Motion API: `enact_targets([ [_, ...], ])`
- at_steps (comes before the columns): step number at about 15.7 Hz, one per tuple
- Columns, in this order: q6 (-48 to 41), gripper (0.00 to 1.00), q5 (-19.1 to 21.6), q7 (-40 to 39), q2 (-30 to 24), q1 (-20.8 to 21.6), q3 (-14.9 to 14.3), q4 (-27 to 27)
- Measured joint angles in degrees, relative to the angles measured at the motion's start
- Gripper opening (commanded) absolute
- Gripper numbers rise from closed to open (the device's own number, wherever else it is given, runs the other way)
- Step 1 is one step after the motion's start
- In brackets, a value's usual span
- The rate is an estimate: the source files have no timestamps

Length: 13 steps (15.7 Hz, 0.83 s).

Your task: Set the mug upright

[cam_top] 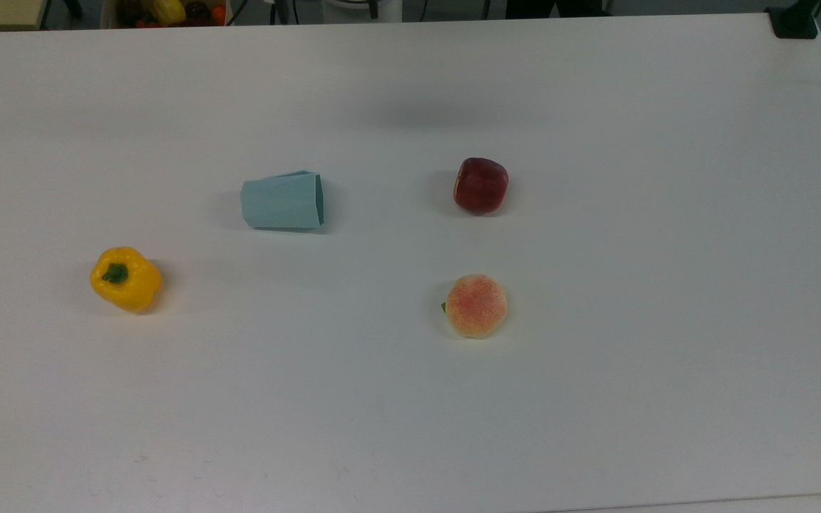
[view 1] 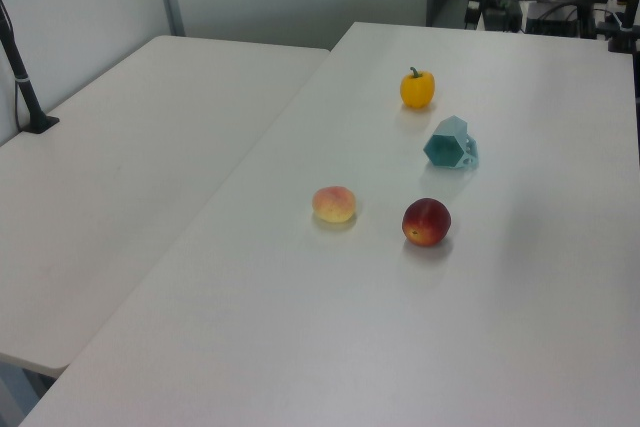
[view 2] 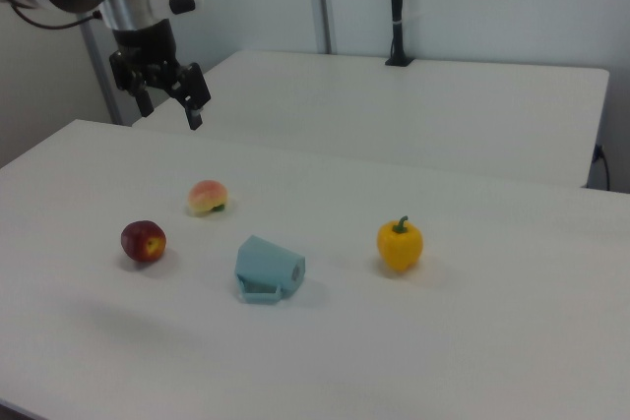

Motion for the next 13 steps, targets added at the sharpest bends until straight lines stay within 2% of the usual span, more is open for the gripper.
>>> enact_targets([
  [3,-2.6,1.00,0.6,-0.1,-0.3,1.0,-2.9,2.0],
  [7,-2.6,1.00,0.2,-0.1,0.1,1.7,-3.1,2.0],
  [10,-2.6,1.00,-5.9,0.1,1.9,4.0,-3.0,1.9],
  [13,-0.9,1.00,-10.7,6.0,5.4,7.4,-3.0,1.7],
])
